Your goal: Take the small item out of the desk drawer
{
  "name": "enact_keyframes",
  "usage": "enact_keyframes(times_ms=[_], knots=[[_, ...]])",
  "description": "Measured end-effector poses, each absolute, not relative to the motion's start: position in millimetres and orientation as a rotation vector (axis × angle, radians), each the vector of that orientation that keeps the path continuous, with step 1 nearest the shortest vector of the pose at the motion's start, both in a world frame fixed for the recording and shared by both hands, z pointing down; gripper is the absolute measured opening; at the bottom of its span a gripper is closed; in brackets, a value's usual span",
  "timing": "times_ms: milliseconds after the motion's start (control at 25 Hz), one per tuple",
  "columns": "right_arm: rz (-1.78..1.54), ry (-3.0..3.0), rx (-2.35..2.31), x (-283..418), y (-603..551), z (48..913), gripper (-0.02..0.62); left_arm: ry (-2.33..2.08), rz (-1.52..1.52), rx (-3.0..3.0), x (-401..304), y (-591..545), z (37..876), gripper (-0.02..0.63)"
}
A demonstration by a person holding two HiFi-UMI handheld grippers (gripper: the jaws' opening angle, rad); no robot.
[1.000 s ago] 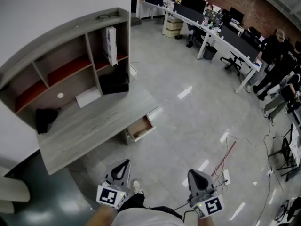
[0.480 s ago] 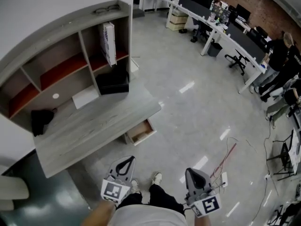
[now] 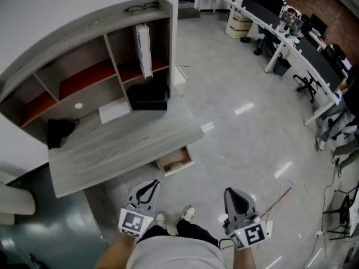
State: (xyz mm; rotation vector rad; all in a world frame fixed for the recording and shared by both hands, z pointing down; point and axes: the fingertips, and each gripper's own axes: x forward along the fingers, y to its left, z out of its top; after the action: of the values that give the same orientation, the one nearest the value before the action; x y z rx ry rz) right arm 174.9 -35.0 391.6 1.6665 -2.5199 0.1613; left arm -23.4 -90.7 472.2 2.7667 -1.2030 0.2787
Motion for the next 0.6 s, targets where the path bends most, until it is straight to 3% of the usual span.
enact_keyframes(times_ms=[360,600], knots=[[0.296,-2.534,1.547,194,-72,441,0.021,-1.178,0.566,2.693,5,-123,557,0.026],[0.336,-2.532,1.518,207,-86,461,0.021,-1.076,0.805,2.689,31,-143,629,0.102]])
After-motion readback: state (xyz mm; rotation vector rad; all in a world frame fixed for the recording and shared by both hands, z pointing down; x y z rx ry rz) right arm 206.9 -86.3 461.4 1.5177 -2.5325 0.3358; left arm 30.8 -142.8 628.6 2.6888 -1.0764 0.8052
